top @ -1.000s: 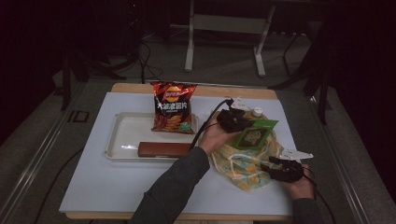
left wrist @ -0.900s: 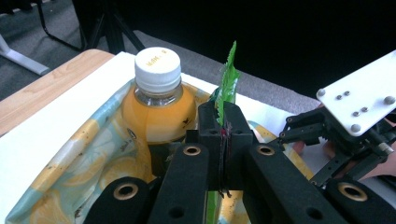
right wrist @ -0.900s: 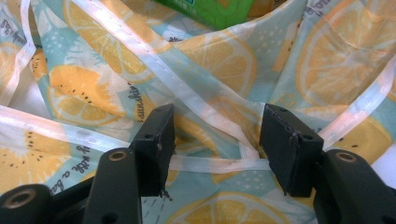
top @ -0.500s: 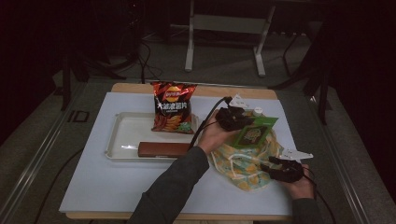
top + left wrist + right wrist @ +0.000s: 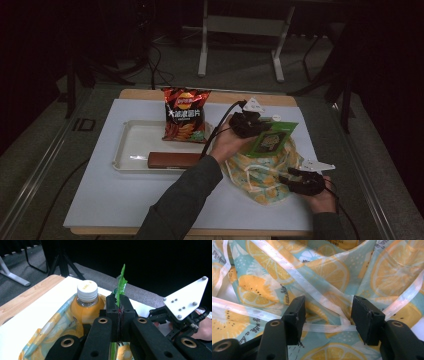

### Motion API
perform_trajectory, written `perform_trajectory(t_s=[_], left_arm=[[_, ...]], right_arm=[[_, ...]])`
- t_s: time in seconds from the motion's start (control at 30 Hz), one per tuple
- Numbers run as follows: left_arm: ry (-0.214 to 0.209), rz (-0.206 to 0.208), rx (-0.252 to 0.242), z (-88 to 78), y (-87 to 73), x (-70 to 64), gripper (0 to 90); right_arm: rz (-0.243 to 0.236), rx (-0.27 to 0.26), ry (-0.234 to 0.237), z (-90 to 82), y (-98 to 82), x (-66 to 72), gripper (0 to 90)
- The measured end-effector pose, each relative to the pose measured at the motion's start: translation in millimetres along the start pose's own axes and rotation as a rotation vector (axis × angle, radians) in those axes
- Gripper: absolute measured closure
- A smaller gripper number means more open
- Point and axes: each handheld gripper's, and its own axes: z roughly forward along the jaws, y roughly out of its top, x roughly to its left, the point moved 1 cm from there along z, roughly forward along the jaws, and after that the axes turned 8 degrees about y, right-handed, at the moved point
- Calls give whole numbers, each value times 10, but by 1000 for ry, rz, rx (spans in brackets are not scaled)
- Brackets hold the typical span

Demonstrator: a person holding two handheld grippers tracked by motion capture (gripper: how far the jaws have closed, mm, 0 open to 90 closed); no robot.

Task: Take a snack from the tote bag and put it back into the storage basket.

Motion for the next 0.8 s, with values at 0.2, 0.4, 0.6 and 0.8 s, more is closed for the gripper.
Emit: perform_trajectory(t_s=[0.2,0.4,0.6,0.8], left_arm=[[-5,0,-6,-40,28,-9,884],[1,4,-11,-86,49,-7,884],[-2,7,-16,-152,81,-9,884],[-3,5,-26,-224,98,-14,884]], right_arm=[[1,-1,0,0,0,0,450],[0,1,0,-1,0,0,450],[1,-1,0,0,0,0,450],[0,-1,-1,1,0,2,450]])
